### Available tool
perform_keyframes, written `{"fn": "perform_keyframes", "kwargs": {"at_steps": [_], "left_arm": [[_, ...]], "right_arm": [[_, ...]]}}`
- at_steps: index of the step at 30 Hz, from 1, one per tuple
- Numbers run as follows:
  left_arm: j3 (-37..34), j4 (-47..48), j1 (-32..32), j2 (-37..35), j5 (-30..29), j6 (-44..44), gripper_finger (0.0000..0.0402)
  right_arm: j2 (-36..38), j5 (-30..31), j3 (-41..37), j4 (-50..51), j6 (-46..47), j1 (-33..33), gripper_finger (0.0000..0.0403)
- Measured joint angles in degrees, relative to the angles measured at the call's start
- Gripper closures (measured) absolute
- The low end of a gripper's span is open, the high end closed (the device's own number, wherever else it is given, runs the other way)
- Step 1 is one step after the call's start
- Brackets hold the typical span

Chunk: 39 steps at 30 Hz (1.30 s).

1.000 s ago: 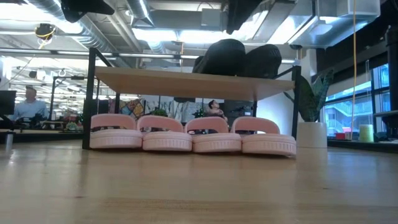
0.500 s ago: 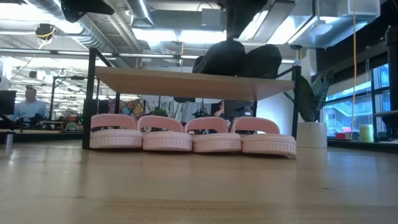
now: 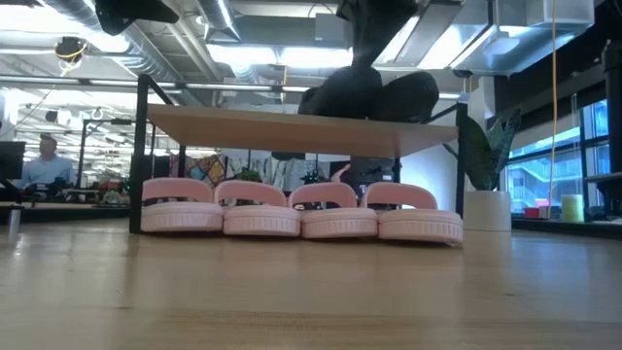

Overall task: Pick and place slides into the shelf
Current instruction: Adjust the black slides on the shelf

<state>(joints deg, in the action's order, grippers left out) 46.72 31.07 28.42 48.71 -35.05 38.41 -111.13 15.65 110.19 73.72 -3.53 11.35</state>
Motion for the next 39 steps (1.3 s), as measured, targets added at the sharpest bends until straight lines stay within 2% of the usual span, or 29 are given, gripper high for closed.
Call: {"fn": "perform_keyframes", "kwargs": {"at_steps": [11, 17, 30, 35, 39], "left_arm": [[0.0, 0.0, -0.01, 0.0, 0.02, 0.0, 0.0196], [0.02, -0.02, 0.0, 0.0, 0.02, 0.0, 0.0196], [0.0, -0.02, 0.0, -0.02, 0.02, 0.22, 0.0196], [0.0, -0.02, 0.0, -0.01, 0.02, 0.22, 0.0196], [0.0, -0.02, -0.01, -0.02, 0.02, 0.22, 0.0196]], "right_arm": [[0.0, 0.15, 0.0, -2.89, -1.37, -0.3, 0.0334], [0.0, 3.13, 0.0, -3.78, -2.0, -0.43, 0.0334], [0.0, 3.2, 0.0, -9.75, -2.96, -2.2, 0.0334], [0.0, -0.94, 0.0, -9.71, -2.92, -1.51, 0.0334], [0.26, 1.54, 0.0, -8.88, -1.89, -0.57, 0.0334]]}}
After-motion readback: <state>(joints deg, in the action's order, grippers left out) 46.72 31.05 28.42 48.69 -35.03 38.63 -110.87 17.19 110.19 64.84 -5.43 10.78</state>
